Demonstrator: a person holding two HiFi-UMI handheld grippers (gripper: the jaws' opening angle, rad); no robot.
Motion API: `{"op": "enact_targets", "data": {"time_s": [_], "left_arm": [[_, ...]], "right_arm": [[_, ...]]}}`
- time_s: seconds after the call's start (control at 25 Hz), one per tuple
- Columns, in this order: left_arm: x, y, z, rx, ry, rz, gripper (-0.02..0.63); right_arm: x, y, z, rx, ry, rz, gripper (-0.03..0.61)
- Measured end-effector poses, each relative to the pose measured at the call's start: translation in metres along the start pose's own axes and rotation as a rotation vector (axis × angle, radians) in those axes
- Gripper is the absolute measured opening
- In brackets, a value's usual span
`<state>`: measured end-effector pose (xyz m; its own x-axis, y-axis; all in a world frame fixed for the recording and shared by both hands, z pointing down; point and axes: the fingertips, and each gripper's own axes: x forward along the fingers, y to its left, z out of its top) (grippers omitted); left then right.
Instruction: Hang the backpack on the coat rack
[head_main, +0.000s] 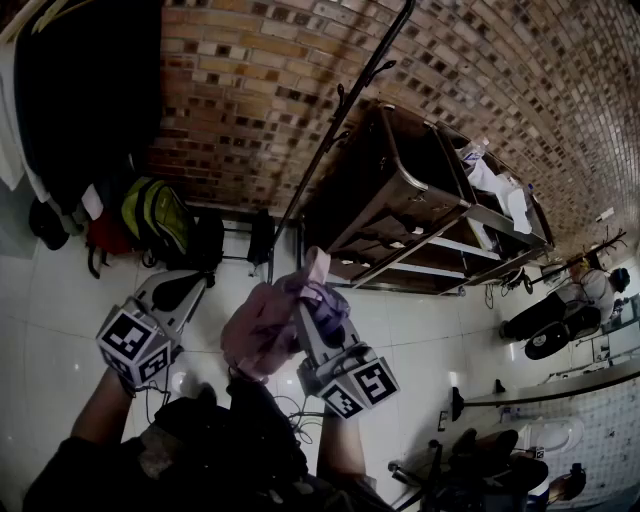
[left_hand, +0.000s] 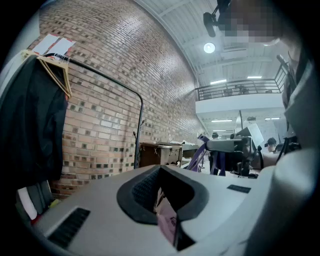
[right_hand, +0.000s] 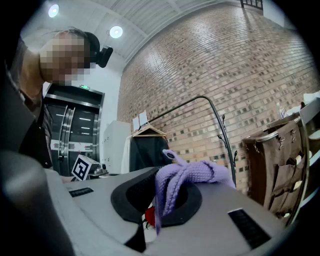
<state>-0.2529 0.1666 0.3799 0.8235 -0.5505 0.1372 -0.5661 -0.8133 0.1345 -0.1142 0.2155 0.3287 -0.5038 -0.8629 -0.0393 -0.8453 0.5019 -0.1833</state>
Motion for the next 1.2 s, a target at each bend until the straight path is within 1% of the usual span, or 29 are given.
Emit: {"op": "enact_targets", "data": {"time_s": [0.12,0.28,0.4,0.64,0.76,0.92,1.12,1.2], "left_arm": [[0.019,0.005,-0.006,0.023,0.011,0.003,0.026],[0.051,0.016,-0.003,0.023,0.021,0.025,0.025],[0.084,0.025,-0.003,0.018,0.056,0.038,0.026],[0.156,0.039,-0.010,-0.020,0.091,0.050,0.026],[0.190,0.047,-0.009,-0.020,0.094,0.063,0.026],[0.229,0.061,-0.006,-0.037,0.123,0.093,0.025],[0.285,0.074,0.010,-0.036,0.087,0.109,0.026],[0.305,0.076,0.010,-0.039,0.083,0.112,0.026]], "right_arm": [[0.005,-0.024,-0.009,0.010,0.019,-0.003,0.009],[0.019,-0.069,-0.030,0.074,0.060,-0.011,0.009],[0.033,-0.102,-0.040,0.097,0.096,0.009,0.009],[0.059,-0.178,-0.034,0.083,0.098,0.025,0.009],[0.072,-0.222,-0.029,0.086,0.084,0.027,0.009],[0.093,-0.266,-0.025,0.101,0.109,0.062,0.009],[0.116,-0.311,-0.017,0.091,0.128,0.114,0.009],[0.125,-0.325,-0.014,0.094,0.137,0.132,0.009]]}}
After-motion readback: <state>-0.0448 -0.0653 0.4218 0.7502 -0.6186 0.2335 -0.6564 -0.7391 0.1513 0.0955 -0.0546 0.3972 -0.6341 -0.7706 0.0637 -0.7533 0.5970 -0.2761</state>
